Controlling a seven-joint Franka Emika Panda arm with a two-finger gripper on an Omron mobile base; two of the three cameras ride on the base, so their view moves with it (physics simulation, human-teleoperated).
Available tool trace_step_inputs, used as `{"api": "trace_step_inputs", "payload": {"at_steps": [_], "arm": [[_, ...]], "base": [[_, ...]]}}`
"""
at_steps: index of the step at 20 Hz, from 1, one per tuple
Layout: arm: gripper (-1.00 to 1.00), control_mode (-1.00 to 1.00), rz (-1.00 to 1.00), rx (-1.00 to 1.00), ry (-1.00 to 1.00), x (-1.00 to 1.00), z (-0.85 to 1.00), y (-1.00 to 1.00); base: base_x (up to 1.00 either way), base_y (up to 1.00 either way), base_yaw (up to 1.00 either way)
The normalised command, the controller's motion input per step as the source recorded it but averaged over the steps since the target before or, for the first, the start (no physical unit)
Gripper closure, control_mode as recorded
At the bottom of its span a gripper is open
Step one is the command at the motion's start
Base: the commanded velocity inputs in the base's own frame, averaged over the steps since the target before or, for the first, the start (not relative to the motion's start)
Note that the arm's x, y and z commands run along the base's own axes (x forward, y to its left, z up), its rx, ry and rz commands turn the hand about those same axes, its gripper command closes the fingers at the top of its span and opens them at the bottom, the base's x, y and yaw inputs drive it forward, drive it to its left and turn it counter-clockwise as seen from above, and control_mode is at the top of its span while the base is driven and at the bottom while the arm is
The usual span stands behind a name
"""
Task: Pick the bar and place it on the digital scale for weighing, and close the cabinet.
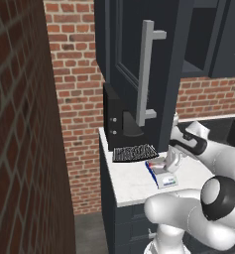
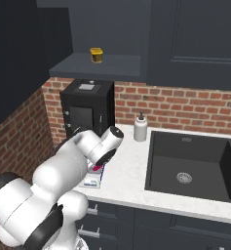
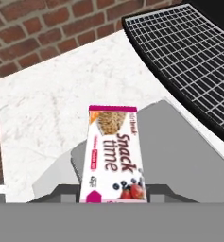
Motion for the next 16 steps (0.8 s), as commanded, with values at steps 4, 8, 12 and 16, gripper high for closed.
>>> {"api": "trace_step_inputs", "payload": {"at_steps": [4, 8, 12, 16], "arm": [[1.0, -1.0, 0.0, 0.0, -0.02, 0.16, -0.01, 0.0], [1.0, -1.0, 0.0, 0.0, -0.04, 0.23, -0.01, 0.0], [1.0, -1.0, 0.0, 0.0, -0.03, 0.09, -0.12, 0.0], [-1.0, -1.0, 0.0, 0.0, -0.01, 0.0, -0.22, 0.0]], "base": [[0.0, 0.0, 0.0], [0.0, 0.0, 0.0], [0.0, 0.0, 0.0], [0.0, 0.0, 0.0]]}}
